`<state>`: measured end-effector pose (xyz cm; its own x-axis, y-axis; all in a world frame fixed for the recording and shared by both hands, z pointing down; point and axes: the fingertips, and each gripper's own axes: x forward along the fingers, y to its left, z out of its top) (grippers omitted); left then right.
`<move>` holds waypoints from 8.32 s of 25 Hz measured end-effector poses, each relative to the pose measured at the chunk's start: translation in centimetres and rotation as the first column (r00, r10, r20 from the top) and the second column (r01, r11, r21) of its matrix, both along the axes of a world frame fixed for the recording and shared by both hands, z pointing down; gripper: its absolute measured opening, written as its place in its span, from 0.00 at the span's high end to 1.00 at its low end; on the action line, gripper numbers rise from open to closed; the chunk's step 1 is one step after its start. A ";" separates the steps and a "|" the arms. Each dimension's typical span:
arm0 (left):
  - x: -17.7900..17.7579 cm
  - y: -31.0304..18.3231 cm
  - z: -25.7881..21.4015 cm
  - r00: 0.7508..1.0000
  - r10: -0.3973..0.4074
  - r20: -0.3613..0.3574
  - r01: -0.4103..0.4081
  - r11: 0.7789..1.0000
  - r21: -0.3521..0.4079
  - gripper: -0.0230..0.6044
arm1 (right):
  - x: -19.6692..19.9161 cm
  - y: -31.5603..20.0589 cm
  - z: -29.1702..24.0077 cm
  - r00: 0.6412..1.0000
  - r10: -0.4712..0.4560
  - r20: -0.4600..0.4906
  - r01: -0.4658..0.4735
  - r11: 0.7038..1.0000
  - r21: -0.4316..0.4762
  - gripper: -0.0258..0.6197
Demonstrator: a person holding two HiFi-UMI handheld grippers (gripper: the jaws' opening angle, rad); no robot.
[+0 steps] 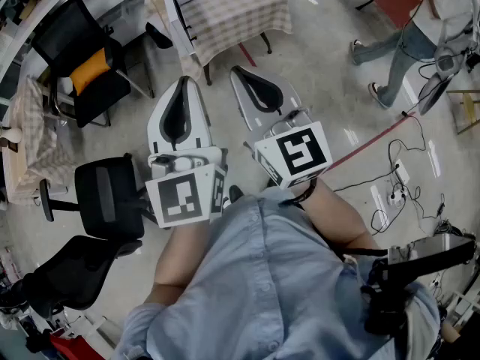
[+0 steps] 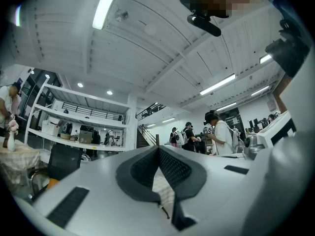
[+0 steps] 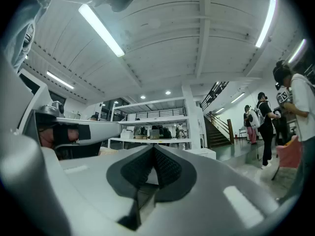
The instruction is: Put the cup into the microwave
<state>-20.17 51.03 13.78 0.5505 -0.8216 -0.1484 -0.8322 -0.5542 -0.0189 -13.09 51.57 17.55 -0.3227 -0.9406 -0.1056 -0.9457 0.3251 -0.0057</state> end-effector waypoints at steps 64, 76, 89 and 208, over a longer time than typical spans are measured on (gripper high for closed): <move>5.3 -28.9 2.5 0.997 0.016 -0.080 -0.021 0.998 -0.062 0.95 | 4.9 -28.4 2.2 1.000 -0.008 0.008 0.008 0.998 -0.066 0.96; 8.4 -34.8 4.0 0.999 -0.014 -0.048 0.010 0.996 -0.083 0.95 | 8.3 -34.7 3.6 1.000 -0.022 0.022 0.023 0.997 -0.070 0.96; 14.2 -44.4 3.3 0.993 -0.107 -0.049 0.103 0.991 -0.081 0.95 | 14.5 -45.4 3.8 0.995 -0.096 0.038 0.099 0.991 -0.095 0.96; 5.3 -86.4 12.9 0.890 -0.427 -0.160 0.370 0.881 -0.293 0.95 | 7.4 -90.6 14.3 0.959 -0.274 -0.077 0.236 0.916 -0.325 0.92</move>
<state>-14.86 -35.35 26.68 0.1461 -0.9892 0.0127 -0.9508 -0.1369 0.2779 -5.74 -39.07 31.81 -0.5481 -0.8040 0.2308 -0.8307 0.5553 -0.0384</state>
